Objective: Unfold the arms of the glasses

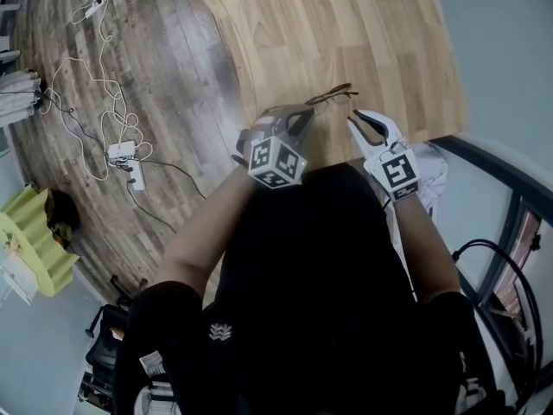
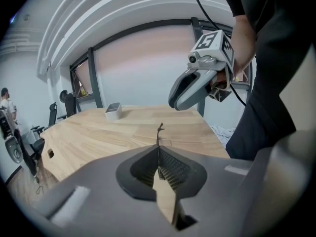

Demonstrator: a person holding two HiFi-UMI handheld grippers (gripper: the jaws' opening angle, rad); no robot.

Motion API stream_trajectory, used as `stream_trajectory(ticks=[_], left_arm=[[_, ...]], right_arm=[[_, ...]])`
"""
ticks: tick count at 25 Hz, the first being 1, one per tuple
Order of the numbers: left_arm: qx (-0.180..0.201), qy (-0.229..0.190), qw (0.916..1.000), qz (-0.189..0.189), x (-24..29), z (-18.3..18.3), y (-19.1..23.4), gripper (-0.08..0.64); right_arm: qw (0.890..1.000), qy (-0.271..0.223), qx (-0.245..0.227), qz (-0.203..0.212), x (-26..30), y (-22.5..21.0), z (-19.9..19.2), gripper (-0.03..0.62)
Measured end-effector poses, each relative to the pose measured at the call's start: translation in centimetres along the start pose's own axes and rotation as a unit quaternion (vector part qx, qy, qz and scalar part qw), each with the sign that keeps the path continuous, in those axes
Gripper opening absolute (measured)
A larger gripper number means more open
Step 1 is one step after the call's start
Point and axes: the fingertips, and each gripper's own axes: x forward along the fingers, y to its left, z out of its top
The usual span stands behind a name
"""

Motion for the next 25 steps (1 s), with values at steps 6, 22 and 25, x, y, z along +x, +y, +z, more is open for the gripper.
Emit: stream_trajectory(ticks=[6, 22, 25], left_arm=[[0.003, 0.012, 0.9999, -0.010, 1.8, 0.7, 0.3, 0.056], [-0.009, 0.080, 0.9961, -0.034, 9.1, -0.4, 0.1, 0.098], [-0.016, 0.092, 0.9950, -0.035, 9.9, -0.9, 0.2, 0.098]], right_arm=[[1.000, 0.006, -0.002, 0.006, 0.0, 0.3, 0.0, 0.057], [0.999, -0.001, 0.052, -0.015, -1.4, -3.9, -3.2, 0.057], [0.998, 0.001, 0.059, -0.020, -1.6, -4.4, -4.0, 0.057]])
